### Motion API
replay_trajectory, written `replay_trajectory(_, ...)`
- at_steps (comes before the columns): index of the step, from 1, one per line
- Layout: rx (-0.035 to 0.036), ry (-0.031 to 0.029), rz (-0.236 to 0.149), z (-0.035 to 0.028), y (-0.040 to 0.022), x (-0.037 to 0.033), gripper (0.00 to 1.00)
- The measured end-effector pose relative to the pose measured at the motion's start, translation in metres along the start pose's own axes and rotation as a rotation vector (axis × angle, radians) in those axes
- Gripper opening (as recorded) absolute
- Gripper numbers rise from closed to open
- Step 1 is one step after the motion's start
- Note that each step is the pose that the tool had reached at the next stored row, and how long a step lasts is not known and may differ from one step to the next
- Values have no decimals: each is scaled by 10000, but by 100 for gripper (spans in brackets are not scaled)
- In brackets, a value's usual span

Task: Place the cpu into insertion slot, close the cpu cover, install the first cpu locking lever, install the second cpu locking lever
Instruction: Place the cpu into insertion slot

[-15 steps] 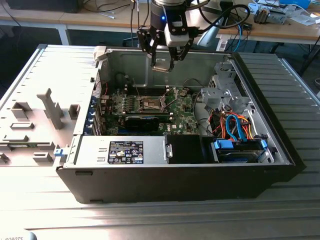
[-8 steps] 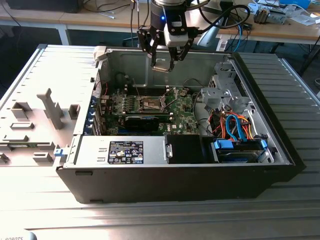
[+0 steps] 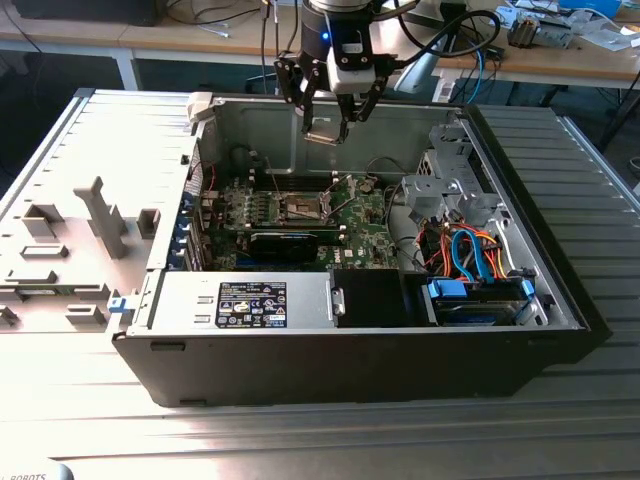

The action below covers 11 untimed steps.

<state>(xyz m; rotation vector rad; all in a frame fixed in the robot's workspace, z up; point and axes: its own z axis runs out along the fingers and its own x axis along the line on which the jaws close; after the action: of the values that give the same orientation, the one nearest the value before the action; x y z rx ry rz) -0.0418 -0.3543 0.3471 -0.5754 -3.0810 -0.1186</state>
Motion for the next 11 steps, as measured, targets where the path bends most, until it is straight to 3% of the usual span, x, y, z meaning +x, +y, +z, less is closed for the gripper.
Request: replay_trajectory(11, -4, -16, 227, 1, 0, 0, 54)
